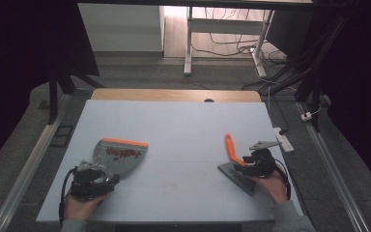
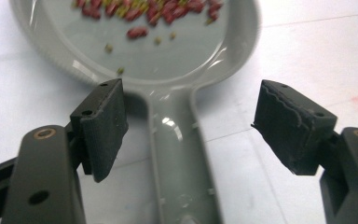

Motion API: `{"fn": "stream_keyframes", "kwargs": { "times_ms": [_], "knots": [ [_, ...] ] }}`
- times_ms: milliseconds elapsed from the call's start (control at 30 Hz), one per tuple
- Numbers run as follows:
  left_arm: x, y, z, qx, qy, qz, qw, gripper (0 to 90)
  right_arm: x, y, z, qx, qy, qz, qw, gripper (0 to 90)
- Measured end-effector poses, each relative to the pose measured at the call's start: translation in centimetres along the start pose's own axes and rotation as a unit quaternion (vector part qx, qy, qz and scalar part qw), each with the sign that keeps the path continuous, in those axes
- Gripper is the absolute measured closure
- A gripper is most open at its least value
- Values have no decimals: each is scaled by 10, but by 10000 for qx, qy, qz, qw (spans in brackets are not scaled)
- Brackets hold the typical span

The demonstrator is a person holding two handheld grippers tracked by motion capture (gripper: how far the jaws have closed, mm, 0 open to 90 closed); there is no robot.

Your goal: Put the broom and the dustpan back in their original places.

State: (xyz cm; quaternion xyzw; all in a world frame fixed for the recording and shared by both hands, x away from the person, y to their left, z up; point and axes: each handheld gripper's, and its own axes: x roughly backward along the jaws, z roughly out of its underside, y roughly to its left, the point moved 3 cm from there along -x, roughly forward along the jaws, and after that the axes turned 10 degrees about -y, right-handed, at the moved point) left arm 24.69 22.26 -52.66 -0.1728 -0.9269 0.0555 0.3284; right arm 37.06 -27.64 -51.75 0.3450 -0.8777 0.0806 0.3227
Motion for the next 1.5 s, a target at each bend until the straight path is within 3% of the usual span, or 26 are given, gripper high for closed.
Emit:
{"fn": "stream_keyframes", "kwargs": {
  "times_ms": [167,333,667,800,1000,1500],
  "knots": [
    [3,-9,-5,-311,-144,419,9985,277,6,6,-3,179,-237,-165,9994,444],
    [1,-13,-8,-480,-210,717,9960,289,8,16,-5,446,-407,-357,9975,445],
    [-13,-17,-22,-933,-157,1233,9879,292,15,31,-2,796,-684,-531,9931,449],
    [-17,-16,-21,-961,-89,1312,9866,292,19,34,0,855,-753,-496,9922,449],
    [-17,-14,-17,-860,-39,1321,9875,293,26,32,6,893,-812,-439,9917,449],
    [-17,-15,-16,-839,35,1321,9877,295,28,33,7,1037,-854,-401,9901,448]
  ]
}}
